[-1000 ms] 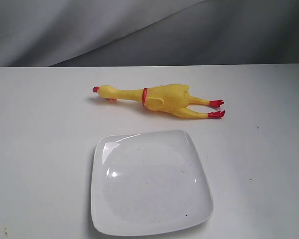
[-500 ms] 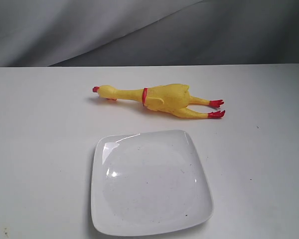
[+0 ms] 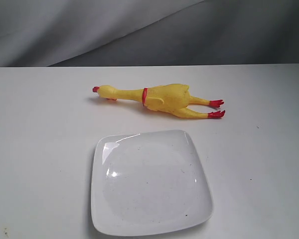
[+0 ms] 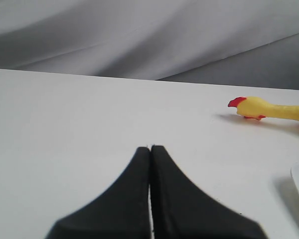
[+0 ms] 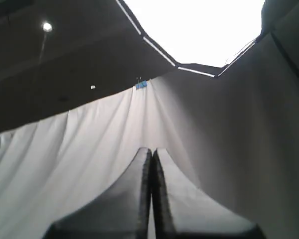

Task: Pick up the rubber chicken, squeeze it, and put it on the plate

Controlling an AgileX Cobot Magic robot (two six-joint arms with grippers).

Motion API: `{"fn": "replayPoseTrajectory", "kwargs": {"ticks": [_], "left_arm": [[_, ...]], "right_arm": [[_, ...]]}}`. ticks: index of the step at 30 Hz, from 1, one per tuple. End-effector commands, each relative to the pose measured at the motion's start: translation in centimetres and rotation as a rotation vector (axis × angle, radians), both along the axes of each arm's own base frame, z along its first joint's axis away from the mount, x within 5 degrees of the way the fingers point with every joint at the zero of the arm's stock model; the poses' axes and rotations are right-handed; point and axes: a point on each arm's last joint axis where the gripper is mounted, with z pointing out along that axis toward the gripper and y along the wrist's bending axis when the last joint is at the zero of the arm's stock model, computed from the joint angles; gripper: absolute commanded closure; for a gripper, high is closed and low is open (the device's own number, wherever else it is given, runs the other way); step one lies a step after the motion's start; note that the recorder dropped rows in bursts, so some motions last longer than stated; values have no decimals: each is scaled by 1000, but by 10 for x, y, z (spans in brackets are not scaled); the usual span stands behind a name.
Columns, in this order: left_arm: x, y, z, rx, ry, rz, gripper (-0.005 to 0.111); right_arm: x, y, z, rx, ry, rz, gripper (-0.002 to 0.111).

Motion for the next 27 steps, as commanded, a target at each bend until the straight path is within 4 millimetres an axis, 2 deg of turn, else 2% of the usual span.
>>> {"fn": "replayPoseTrajectory", "kwargs": {"ticks": [1, 5, 8, 12, 15, 20, 27], "left_arm": [[0, 0, -1, -9, -5, 0, 106], [0, 0, -1, -9, -5, 0, 106], [0, 0, -1, -4, -4, -1, 106], [0, 0, -1, -4, -4, -1, 106], [0, 0, -1, -4, -4, -1, 106], [0, 0, -1, -7, -5, 0, 106], [0, 0, -1, -7, -5, 0, 106]], "right_arm": [[13, 0, 37, -104, 198, -63, 108], [34, -3, 78, -179, 353, -122, 108], [57, -6, 107, -248, 493, -159, 108], [93, -7, 131, -324, 679, -138, 108], [126, 0, 143, -436, 791, -49, 108], [185, 13, 138, -599, 999, 183, 108], [262, 9, 91, -630, 1245, 285, 108]]}}
